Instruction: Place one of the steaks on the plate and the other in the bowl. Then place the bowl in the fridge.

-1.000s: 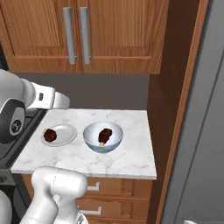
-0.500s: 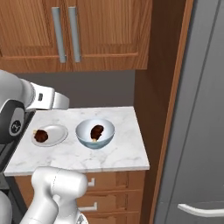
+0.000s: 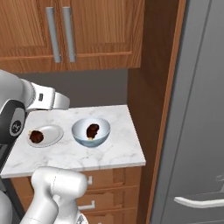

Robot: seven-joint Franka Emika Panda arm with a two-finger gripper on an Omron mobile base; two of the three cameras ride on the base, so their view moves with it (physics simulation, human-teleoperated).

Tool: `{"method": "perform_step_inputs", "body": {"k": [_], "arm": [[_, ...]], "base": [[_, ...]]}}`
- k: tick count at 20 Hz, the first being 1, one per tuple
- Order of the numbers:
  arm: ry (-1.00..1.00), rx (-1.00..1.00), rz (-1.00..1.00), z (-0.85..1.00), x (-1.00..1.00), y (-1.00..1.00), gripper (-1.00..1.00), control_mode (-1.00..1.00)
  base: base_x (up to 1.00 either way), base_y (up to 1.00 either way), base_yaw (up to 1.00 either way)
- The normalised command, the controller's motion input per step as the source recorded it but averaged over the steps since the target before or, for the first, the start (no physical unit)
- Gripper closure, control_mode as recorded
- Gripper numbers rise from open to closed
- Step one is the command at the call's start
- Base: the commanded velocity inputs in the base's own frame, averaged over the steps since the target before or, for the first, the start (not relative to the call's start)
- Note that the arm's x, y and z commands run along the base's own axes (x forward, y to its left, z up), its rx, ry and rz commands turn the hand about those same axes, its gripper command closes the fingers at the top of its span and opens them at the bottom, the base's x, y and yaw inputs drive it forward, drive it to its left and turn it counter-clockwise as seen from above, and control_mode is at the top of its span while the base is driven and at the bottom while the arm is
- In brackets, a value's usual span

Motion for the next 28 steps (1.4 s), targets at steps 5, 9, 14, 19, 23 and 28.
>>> {"method": "perform_step_inputs", "body": {"k": [5, 9, 14, 19, 23, 28], "arm": [[0.0, 0.0, 0.0, 0.0, 0.0, 0.0, -1.0, 1.0], [0.0, 0.0, 0.0, 0.0, 0.0, 0.0, -1.0, 1.0], [0.0, 0.0, 0.0, 0.0, 0.0, 0.0, -1.0, 1.0], [0.03, 0.09, -0.08, -0.1, 0.22, -0.23, -1.0, -1.0], [0.26, 0.09, -0.03, -0.54, 0.14, -0.33, -1.0, -1.0], [0.17, 0.07, -0.08, -0.7, 0.02, -0.03, -1.0, -1.0]], "base": [[0.09, -0.16, -0.18], [0.2, -0.18, -0.14], [0.27, -0.16, -0.15], [0.15, -0.09, -0.07], [0.0, 0.0, 0.0], [0.0, 0.0, 0.0]]}}
